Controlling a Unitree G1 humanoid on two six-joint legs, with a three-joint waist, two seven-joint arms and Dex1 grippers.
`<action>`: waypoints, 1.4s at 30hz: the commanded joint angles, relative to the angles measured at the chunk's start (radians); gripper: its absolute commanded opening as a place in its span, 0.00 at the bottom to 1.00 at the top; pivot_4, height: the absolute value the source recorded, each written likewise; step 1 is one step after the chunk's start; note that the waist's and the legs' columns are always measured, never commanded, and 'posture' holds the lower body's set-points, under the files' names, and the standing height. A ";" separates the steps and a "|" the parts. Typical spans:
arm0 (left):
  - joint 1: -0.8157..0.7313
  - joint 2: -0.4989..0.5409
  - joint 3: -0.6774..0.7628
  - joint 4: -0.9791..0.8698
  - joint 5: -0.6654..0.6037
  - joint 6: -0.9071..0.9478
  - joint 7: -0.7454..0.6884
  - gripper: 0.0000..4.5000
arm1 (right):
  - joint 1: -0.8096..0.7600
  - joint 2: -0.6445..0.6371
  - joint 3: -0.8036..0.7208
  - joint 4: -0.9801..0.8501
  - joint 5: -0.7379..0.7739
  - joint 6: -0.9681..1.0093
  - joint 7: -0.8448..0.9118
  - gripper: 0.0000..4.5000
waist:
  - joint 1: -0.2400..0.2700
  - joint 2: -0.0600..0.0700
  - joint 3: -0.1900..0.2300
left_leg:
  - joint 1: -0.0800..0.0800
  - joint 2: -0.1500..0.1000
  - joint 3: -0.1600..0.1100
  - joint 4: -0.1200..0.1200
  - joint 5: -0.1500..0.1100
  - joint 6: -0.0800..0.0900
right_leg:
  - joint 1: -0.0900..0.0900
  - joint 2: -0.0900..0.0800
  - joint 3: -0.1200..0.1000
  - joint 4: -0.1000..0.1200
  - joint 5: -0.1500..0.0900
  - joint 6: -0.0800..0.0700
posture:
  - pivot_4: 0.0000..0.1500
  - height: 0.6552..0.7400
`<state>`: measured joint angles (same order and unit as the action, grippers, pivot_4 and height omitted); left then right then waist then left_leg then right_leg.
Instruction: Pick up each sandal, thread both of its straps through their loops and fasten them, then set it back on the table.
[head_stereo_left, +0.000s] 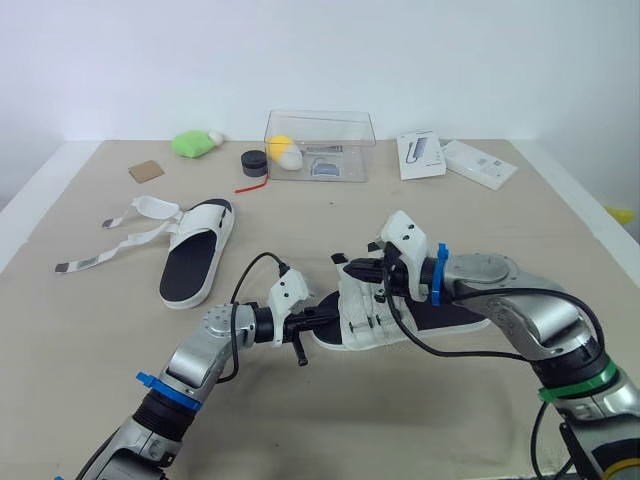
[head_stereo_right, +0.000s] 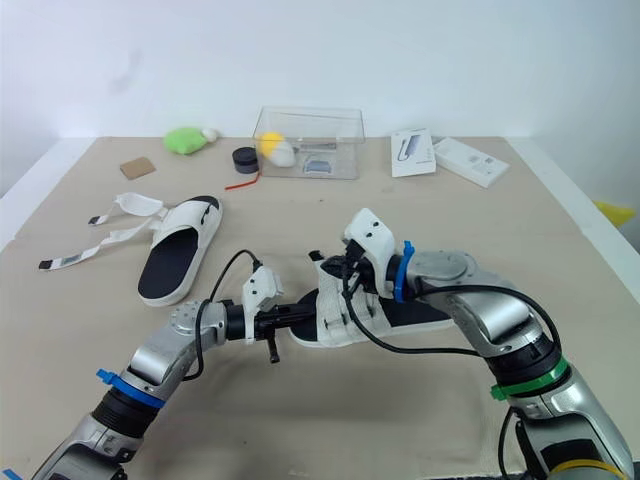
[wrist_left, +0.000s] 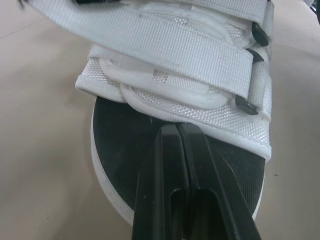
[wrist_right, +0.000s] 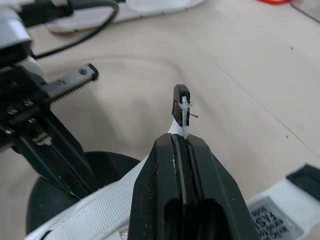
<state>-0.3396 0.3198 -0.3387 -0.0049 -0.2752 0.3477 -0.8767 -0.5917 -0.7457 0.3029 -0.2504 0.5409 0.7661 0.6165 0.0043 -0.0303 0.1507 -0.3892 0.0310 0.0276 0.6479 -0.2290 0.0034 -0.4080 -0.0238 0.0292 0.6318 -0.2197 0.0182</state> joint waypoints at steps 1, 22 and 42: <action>0.044 0.011 -0.048 0.073 0.048 0.042 -0.001 0.00 | -0.044 0.005 -0.044 0.011 -0.073 0.002 -0.022 0.01 | 0.000 0.000 0.000 | 0.000 0.000 0.000 0.000 0.000 0.000 | 0.000 0.000 0.000 0.000 0.000 0.000 | 1.00 1.00; 0.035 0.009 -0.041 0.085 0.050 0.037 -0.007 0.00 | -0.047 -0.014 0.042 0.014 -0.401 -0.105 -0.006 0.56 | 0.000 0.000 0.000 | -0.002 0.000 0.000 0.001 -0.001 0.000 | -0.001 0.000 0.000 0.000 -0.001 0.000 | 1.00 1.00; 0.048 -0.013 0.153 -0.056 -0.013 -0.017 0.128 0.00 | 0.091 -0.240 -0.189 0.694 -0.630 -1.835 0.210 0.99 | -0.020 0.000 0.007 | 0.000 -0.001 0.003 -0.003 -0.002 0.001 | -0.001 0.003 0.002 -0.001 -0.001 -0.002 | 1.00 1.00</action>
<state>-0.3018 0.2991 -0.2516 -0.0439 -0.2819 0.3268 -0.7938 -0.4969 -0.9596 0.1376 0.3742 -0.0402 -0.8951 0.8451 -0.0156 -0.0299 0.1573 -0.3882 0.0303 0.0301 0.6440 -0.2301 0.0044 -0.4090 -0.0209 0.0313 0.6309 -0.2208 0.0162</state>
